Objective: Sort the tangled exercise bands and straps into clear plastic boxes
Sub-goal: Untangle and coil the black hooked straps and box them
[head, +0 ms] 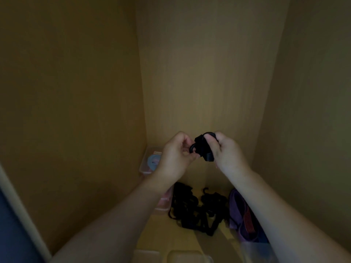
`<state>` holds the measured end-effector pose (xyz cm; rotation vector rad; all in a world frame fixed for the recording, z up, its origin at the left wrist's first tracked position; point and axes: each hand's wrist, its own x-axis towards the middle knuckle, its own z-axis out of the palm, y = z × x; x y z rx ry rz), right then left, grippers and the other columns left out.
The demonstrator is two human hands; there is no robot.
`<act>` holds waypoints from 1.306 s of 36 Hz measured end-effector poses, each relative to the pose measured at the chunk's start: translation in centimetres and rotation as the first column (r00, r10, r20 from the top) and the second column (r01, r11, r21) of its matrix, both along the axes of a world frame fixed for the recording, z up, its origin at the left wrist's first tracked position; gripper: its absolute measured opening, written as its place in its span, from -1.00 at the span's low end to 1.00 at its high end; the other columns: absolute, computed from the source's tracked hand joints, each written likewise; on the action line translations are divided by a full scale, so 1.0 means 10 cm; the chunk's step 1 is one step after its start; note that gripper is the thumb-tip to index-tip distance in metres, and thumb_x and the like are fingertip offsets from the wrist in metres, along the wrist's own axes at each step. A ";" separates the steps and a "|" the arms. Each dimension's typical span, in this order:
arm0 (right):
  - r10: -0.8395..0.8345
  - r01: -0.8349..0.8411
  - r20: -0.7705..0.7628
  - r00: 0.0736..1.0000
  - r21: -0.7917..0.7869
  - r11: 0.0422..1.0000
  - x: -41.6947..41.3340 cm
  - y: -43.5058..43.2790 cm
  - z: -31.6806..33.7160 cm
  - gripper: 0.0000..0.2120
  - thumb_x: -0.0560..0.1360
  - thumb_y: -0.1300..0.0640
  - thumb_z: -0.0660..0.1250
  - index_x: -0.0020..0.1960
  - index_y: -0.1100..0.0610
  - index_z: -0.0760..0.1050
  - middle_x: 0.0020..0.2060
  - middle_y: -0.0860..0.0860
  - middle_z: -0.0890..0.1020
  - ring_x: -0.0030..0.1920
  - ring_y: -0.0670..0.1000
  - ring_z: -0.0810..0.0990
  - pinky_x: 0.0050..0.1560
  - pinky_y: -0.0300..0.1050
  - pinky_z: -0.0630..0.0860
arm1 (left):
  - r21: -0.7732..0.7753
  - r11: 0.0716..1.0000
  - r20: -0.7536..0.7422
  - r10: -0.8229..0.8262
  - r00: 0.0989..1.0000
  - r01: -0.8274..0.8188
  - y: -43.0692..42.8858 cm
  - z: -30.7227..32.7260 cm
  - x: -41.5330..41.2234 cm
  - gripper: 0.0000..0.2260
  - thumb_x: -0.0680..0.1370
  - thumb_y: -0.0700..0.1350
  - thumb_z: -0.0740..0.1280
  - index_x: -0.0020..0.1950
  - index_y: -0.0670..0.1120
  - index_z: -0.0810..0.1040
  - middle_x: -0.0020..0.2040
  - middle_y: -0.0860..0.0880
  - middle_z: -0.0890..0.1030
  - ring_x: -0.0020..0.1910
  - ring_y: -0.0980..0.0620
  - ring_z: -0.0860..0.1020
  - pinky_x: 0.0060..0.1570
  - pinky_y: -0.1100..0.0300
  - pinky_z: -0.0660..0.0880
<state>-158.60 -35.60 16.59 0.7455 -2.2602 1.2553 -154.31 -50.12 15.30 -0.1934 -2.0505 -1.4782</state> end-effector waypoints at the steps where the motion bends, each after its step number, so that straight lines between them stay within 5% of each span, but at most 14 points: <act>1: -0.006 0.007 -0.015 1.000 0.036 0.999 0.02 0.00 0.02 -0.62 0.61 -0.07 0.12 -0.15 0.22 0.43 -0.44 0.09 0.51 -0.41 0.10 0.50 -0.45 -0.06 0.35 | -0.009 1.000 -0.014 0.004 1.000 -0.004 0.00 0.00 0.00 -0.60 0.37 -0.42 0.46 -0.23 0.03 0.37 -0.15 -0.11 0.58 -0.15 -0.09 0.59 -0.04 -0.02 0.57; 4: 0.029 -0.032 0.029 0.999 0.099 0.995 0.05 0.01 0.07 -0.64 0.64 -0.07 0.02 -0.11 0.15 0.40 -0.41 0.06 0.51 -0.39 0.06 0.50 -0.37 -0.03 0.42 | 0.011 1.000 -0.013 -0.019 1.000 0.019 -0.03 0.03 -0.01 -0.61 0.39 -0.45 0.42 -0.21 0.01 0.39 -0.06 -0.17 0.59 -0.06 -0.08 0.62 0.04 0.02 0.59; 9: 0.062 -0.072 0.104 0.993 0.105 0.992 0.00 0.06 0.11 -0.63 0.65 -0.08 0.00 -0.09 0.12 0.44 -0.36 0.11 0.56 -0.30 0.14 0.57 -0.24 0.08 0.50 | 0.215 0.970 0.038 -0.121 0.992 0.110 -0.03 0.05 -0.04 -0.67 0.43 -0.55 0.31 -0.07 -0.13 0.42 -0.05 -0.08 0.58 -0.13 0.24 0.60 -0.01 0.30 0.55; 12: 0.043 -0.049 0.058 0.997 0.103 0.993 -0.05 0.07 0.10 -0.61 0.63 -0.07 0.04 -0.06 0.17 0.50 -0.17 0.12 0.59 -0.15 0.13 0.57 -0.15 0.02 0.47 | 0.312 0.946 0.103 -0.127 0.986 0.089 -0.03 0.05 -0.08 -0.67 0.43 -0.53 0.34 0.06 -0.19 0.45 -0.05 -0.08 0.59 -0.10 0.16 0.60 0.06 0.22 0.56; 16: 0.138 -0.142 0.064 0.988 0.069 0.987 -0.11 0.07 0.12 -0.71 0.62 0.02 0.16 -0.10 0.12 0.59 0.24 -0.08 0.42 0.28 -0.13 0.38 0.23 -0.24 0.28 | 0.286 0.956 0.118 -0.100 0.988 0.063 -0.02 0.07 -0.09 -0.67 0.42 -0.54 0.34 -0.09 -0.12 0.49 -0.16 -0.08 0.60 -0.18 0.11 0.59 0.03 0.14 0.55; 18: 0.200 -0.204 0.099 0.975 0.036 0.978 -0.08 0.06 0.16 -0.75 0.60 0.04 0.21 -0.21 -0.02 0.55 0.13 -0.15 0.54 0.18 -0.26 0.44 0.18 -0.23 0.33 | 0.170 0.985 0.077 -0.038 0.996 0.024 -0.03 0.09 -0.08 -0.69 0.41 -0.51 0.37 -0.15 -0.09 0.51 -0.21 -0.07 0.61 -0.21 0.09 0.60 -0.06 0.16 0.57; 21: 0.197 -0.199 0.147 0.969 -0.004 0.980 -0.09 0.02 0.20 -0.72 0.58 0.05 0.27 -0.31 -0.06 0.52 -0.28 -0.11 0.62 -0.25 -0.22 0.53 -0.20 -0.24 0.38 | 0.032 0.999 0.044 0.032 0.998 -0.034 -0.06 0.13 -0.10 -0.69 0.40 -0.45 0.42 -0.21 -0.02 0.50 -0.20 -0.08 0.65 -0.19 -0.04 0.63 -0.13 0.10 0.57; 27: 0.193 -0.175 0.186 0.963 -0.109 0.978 -0.12 -0.04 0.17 -0.75 0.51 0.06 0.38 -0.34 -0.03 0.58 -0.44 -0.13 0.58 -0.43 -0.23 0.49 -0.35 -0.36 0.35 | -0.186 0.977 -0.013 0.104 0.994 -0.105 -0.13 0.11 -0.09 -0.64 0.43 -0.41 0.41 -0.27 0.03 0.41 -0.20 -0.05 0.67 -0.19 0.03 0.66 -0.18 0.17 0.57; 32: 0.076 -0.117 0.173 0.982 0.240 0.964 -0.11 -0.12 0.30 -0.60 0.59 -0.01 0.24 -0.29 0.24 0.51 -0.45 0.06 0.43 -0.41 0.01 0.39 -0.36 -0.12 0.26 | -0.231 0.957 -0.074 0.161 0.984 -0.174 -0.18 0.08 -0.11 -0.58 0.41 -0.43 0.41 -0.33 0.06 0.35 -0.26 0.08 0.62 -0.15 0.08 0.66 -0.14 -0.03 0.60; 35: 0.018 -0.050 0.094 0.995 0.351 0.935 -0.07 -0.16 0.43 -0.59 0.62 0.01 0.18 -0.35 0.17 0.36 -0.40 0.04 0.40 -0.39 0.01 0.38 -0.37 -0.10 0.26 | -0.210 0.957 -0.073 0.191 0.979 -0.202 -0.15 0.10 -0.14 -0.61 0.40 -0.40 0.44 -0.33 0.01 0.34 -0.30 0.06 0.60 -0.22 0.27 0.61 -0.20 0.11 0.59; 38: -0.029 0.033 -0.016 0.999 0.483 0.875 -0.03 -0.21 0.47 -0.66 0.66 0.02 0.07 -0.18 0.19 0.40 -0.18 0.07 0.42 -0.23 0.05 0.43 -0.25 -0.11 0.31 | -0.208 0.951 -0.086 0.216 0.973 -0.230 -0.14 0.13 -0.16 -0.60 0.39 -0.40 0.45 -0.33 0.00 0.33 -0.34 0.11 0.55 -0.29 0.39 0.55 -0.35 0.40 0.46; 42: -0.070 0.055 0.001 0.998 0.603 0.796 0.00 -0.21 0.47 -0.67 0.68 0.06 -0.02 0.11 0.23 0.44 0.03 0.18 0.45 -0.12 0.04 0.34 -0.10 -0.10 0.38 | -0.232 0.938 -0.099 0.241 0.965 -0.258 -0.16 0.09 -0.18 -0.57 0.37 -0.38 0.47 -0.34 0.05 0.30 -0.33 -0.03 0.58 -0.34 0.30 0.52 -0.35 0.24 0.45; 44: -0.071 0.027 0.044 0.996 0.641 0.767 -0.03 -0.20 0.47 -0.68 0.66 0.03 0.00 0.10 0.22 0.43 0.08 0.16 0.43 -0.10 0.04 0.36 -0.08 -0.07 0.37 | -0.220 0.936 -0.096 0.260 0.961 -0.275 -0.16 0.08 -0.17 -0.57 0.37 -0.36 0.47 -0.34 0.05 0.30 -0.30 -0.10 0.61 -0.33 0.09 0.53 -0.32 0.10 0.47; 47: -0.034 -0.050 0.100 0.994 0.724 0.689 -0.08 -0.18 0.40 -0.64 0.67 -0.02 -0.03 -0.09 0.16 0.40 -0.10 0.08 0.41 -0.22 0.02 0.42 -0.14 -0.09 0.37 | -0.210 0.937 -0.118 0.260 0.958 -0.280 -0.18 0.08 -0.16 -0.58 0.37 -0.40 0.45 -0.35 0.02 0.31 -0.27 -0.05 0.62 -0.29 0.07 0.55 -0.28 0.11 0.49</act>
